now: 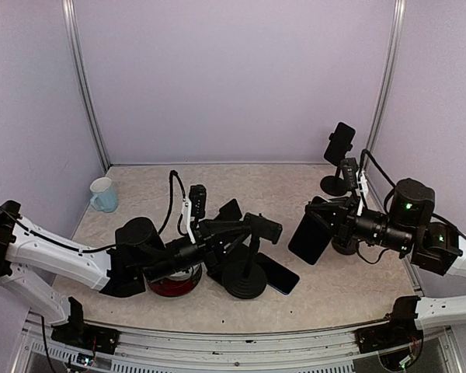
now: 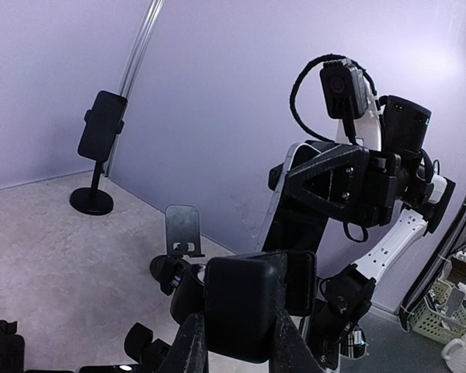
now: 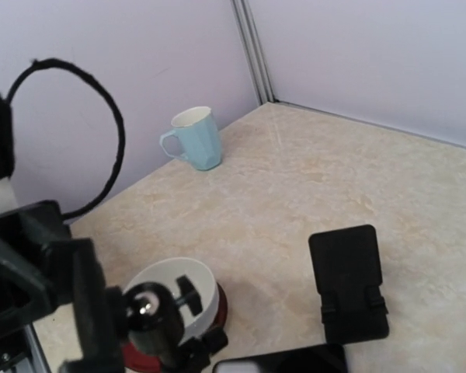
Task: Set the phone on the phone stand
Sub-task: Place the phone stand at the corner of the board, then hold the phone stand at the corner of the board.
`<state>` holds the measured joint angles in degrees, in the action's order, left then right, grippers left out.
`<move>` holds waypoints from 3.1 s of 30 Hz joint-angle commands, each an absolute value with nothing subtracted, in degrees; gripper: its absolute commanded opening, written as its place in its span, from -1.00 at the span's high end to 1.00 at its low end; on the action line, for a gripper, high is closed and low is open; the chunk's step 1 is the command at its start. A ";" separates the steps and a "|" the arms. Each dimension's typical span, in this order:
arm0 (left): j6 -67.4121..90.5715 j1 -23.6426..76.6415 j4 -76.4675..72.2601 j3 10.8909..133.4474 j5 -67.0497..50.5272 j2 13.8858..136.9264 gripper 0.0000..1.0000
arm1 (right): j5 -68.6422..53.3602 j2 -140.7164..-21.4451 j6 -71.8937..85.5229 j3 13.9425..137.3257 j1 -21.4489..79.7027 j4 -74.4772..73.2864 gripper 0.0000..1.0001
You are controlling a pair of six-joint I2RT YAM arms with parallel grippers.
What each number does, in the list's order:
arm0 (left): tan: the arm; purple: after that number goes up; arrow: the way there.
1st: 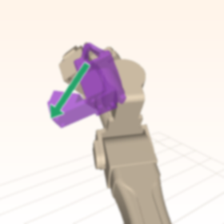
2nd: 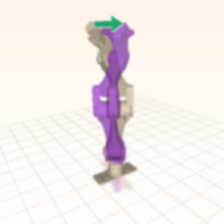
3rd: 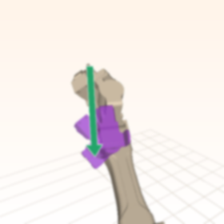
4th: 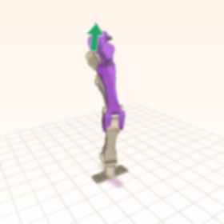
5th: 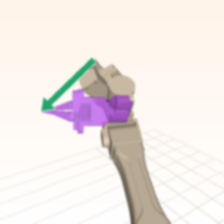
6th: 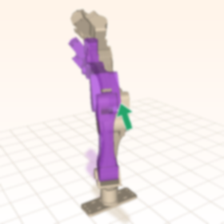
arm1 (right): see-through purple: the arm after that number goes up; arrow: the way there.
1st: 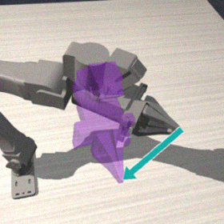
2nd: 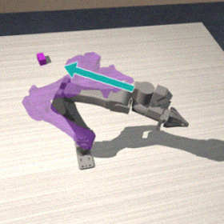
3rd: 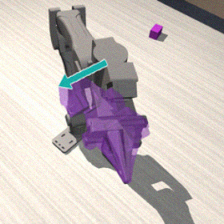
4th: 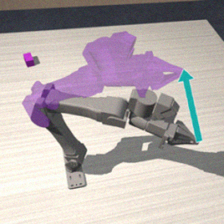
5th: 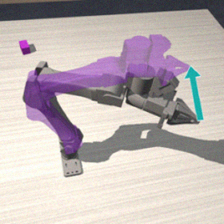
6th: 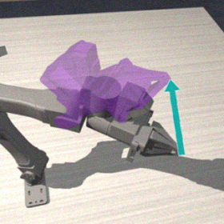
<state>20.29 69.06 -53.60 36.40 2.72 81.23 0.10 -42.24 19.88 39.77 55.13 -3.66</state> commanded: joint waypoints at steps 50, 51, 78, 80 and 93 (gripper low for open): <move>15.41 84.46 -76.68 27.82 29.48 85.68 0.53 | -1.96 -44.58 23.07 36.50 54.43 3.40 1.00; 15.44 84.51 -76.77 27.76 29.59 85.70 0.49 | -2.11 -44.68 23.13 36.52 54.41 3.48 1.00; 12.81 83.23 -70.88 25.58 28.12 76.55 -0.35 | -3.22 -45.76 22.07 38.98 54.47 2.05 1.00; 13.20 82.62 -69.23 25.54 26.60 75.65 -0.42 | -3.25 -46.01 21.99 38.94 54.42 2.19 1.00; 14.83 79.52 -69.56 23.38 21.18 73.25 -0.93 | -1.99 -42.47 22.92 37.29 54.42 0.53 1.00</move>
